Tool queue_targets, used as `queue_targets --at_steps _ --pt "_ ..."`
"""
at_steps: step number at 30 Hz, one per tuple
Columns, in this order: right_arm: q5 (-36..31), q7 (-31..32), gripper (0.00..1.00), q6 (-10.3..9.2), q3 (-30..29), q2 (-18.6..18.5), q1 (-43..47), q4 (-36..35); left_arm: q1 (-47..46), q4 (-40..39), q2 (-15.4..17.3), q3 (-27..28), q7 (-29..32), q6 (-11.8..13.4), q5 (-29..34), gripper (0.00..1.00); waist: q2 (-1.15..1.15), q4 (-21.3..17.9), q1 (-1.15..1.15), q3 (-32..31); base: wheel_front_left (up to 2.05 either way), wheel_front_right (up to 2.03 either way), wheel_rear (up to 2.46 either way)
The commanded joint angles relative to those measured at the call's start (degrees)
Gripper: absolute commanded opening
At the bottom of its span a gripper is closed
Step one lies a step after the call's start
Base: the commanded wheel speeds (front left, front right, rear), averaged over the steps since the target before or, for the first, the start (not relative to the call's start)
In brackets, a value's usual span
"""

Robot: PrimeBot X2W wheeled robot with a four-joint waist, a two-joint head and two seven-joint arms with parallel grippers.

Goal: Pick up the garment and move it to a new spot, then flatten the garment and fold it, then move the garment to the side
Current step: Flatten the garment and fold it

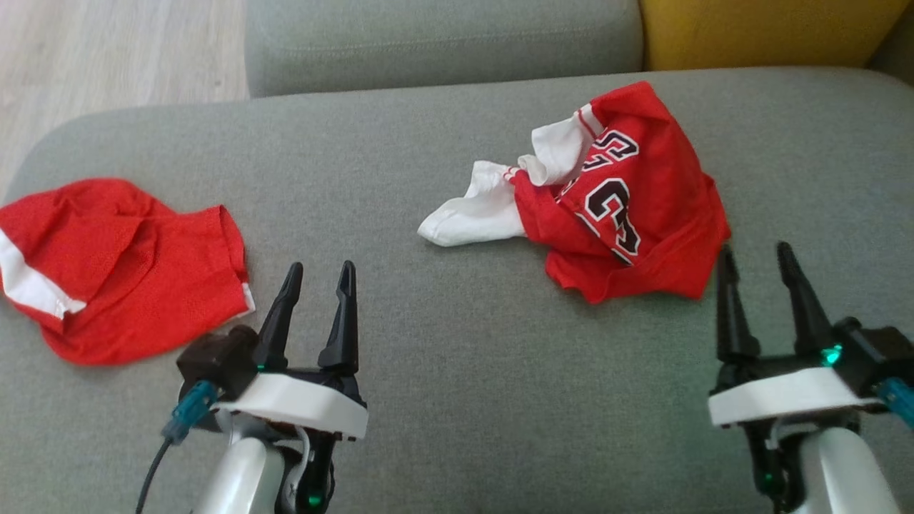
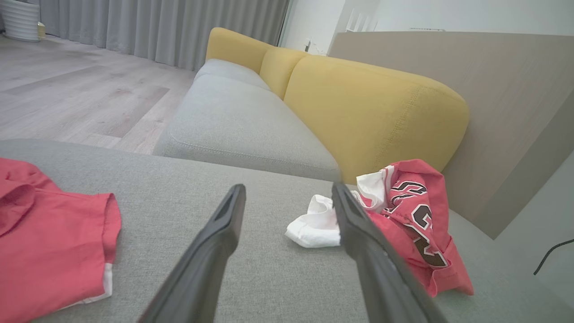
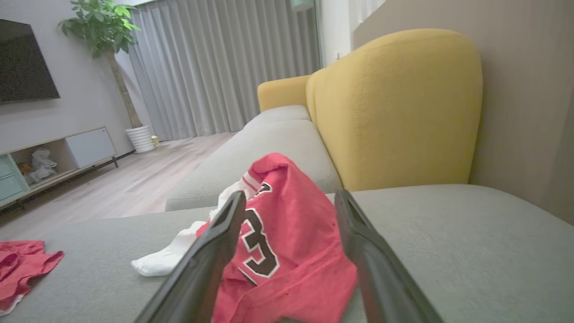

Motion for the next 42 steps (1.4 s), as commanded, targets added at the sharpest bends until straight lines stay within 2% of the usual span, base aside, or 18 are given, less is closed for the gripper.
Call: queue_targets --at_steps 1,6,12,20,27,29,35,39,42 --pt "-0.3 -0.1 1.00 -0.04 2.4 -0.1 -2.5 -2.8 -2.3 -2.1 0.2 1.6 -0.3 0.1 0.2 1.00 0.00 0.3 0.00 0.7 0.00 0.00 0.00" --pt "-2.6 1.8 1.00 -0.04 7.9 -0.1 -4.0 -2.5 -3.6 -1.8 0.2 0.7 -0.3 0.1 0.0 1.00 0.00 2.1 0.00 3.1 0.00 0.00 0.00" --pt "-5.5 5.3 1.00 -0.04 13.5 -1.6 -8.3 5.4 -5.0 -0.4 0.2 -0.9 -0.3 0.0 -0.5 1.00 0.00 5.5 0.00 5.6 0.00 0.00 0.00" --pt "-8.9 8.9 1.00 -0.04 10.4 -1.0 -13.4 17.3 -5.8 0.0 0.2 -2.0 -0.3 0.7 -1.2 1.00 0.00 10.1 0.00 6.7 0.00 0.00 0.00" --pt "-11.3 8.8 1.00 -0.04 7.3 -0.5 -16.6 25.5 -5.9 -0.2 0.2 -2.0 -0.3 1.0 -1.2 1.00 0.00 11.8 0.00 7.9 0.00 0.00 0.00" --pt "-11.6 8.3 0.00 -0.04 7.1 -0.4 -17.6 27.4 -6.0 -0.3 0.2 -1.9 -0.3 1.1 -1.2 1.00 0.00 11.7 0.00 8.1 0.00 0.00 0.00" --pt "-10.7 4.3 0.00 -0.04 11.1 -0.2 -19.8 28.5 -5.9 0.1 0.2 -1.5 -0.3 1.2 -0.9 1.00 0.00 9.2 0.00 7.2 0.00 0.00 0.00" --pt "-7.5 4.3 0.00 -0.04 15.7 -1.0 -18.9 22.1 -5.0 0.4 0.2 -0.3 -0.3 1.1 -0.3 1.00 0.00 4.6 0.00 4.6 0.00 0.00 0.00" --pt "-6.5 5.8 0.00 -0.04 16.4 -3.0 -17.9 17.3 -4.6 0.4 0.2 0.1 -0.3 1.0 -0.3 1.00 0.00 2.8 0.00 3.5 0.00 0.00 0.00"
